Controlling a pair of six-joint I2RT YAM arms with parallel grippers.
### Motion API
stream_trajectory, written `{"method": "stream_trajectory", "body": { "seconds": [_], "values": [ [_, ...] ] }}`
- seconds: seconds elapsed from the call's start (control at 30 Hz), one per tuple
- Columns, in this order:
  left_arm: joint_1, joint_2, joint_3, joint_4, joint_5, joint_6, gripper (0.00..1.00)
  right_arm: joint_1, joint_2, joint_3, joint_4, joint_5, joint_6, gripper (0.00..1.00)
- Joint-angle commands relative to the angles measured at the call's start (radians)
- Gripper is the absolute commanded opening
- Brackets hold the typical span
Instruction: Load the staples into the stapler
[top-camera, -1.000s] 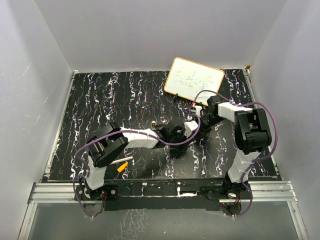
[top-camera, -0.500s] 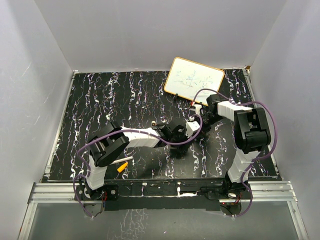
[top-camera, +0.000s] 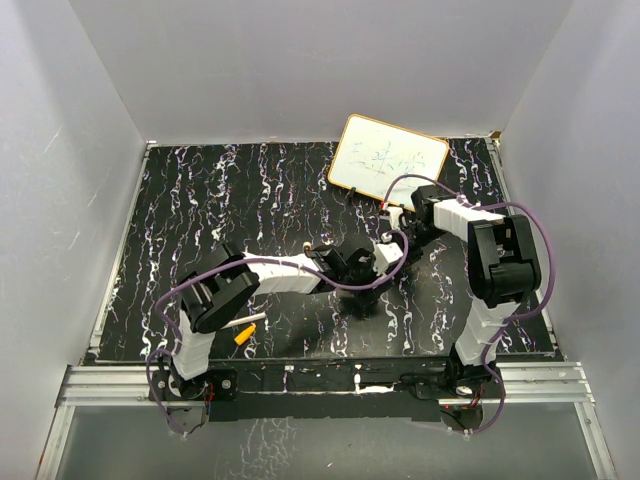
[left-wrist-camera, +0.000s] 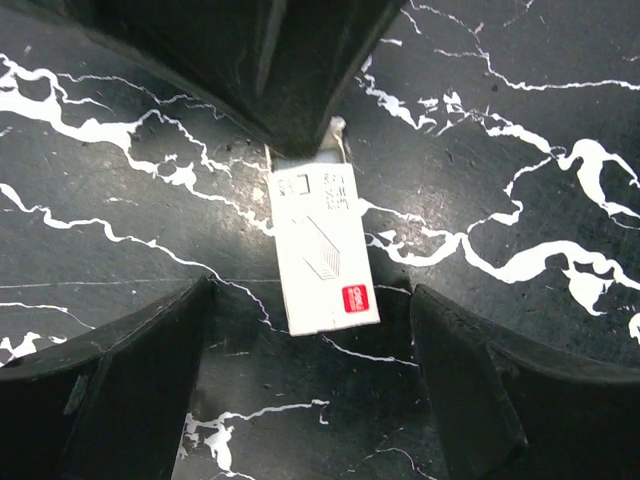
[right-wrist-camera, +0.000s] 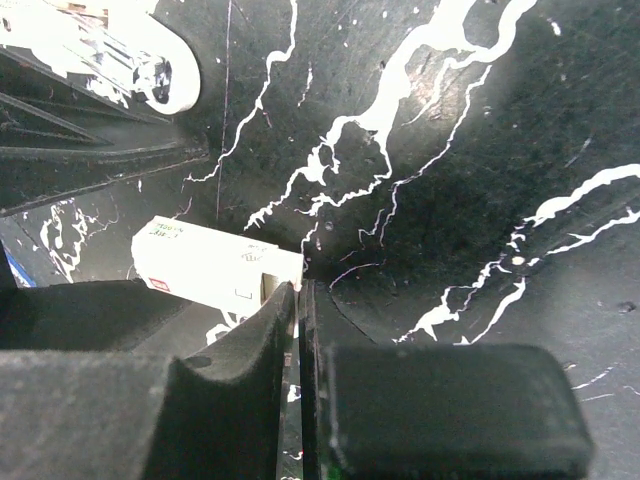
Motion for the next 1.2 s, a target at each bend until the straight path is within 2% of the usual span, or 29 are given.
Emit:
{"method": "stream_trajectory", "body": {
  "seconds": [0.0,0.2,0.5,0.73,1.17],
  "values": [
    [-0.001,0.001,0.059,-0.019,-0.021,0.026,0.81,0.018,-0.044,0.037,-0.028,0.017,0.001,0.08],
    [-0.003,0.02,0.092,-0.038,0.003,0.029,0.82,0.033,-0.048,0.038,-0.044,0.025,0.01,0.08],
    [-0.004,0.018,0.064,-0.033,0.059,0.029,0.63,0.036,-0.05,0.043,-0.042,0.041,0.017,0.08],
    [-0.004,0.025,0.064,-0.038,0.061,0.035,0.6,0.035,-0.052,0.048,-0.042,0.06,0.015,0.08],
    [-0.004,0.006,0.023,-0.012,0.074,0.044,0.4,0.032,-0.056,0.059,-0.043,0.127,-0.005,0.08]
  ]
}}
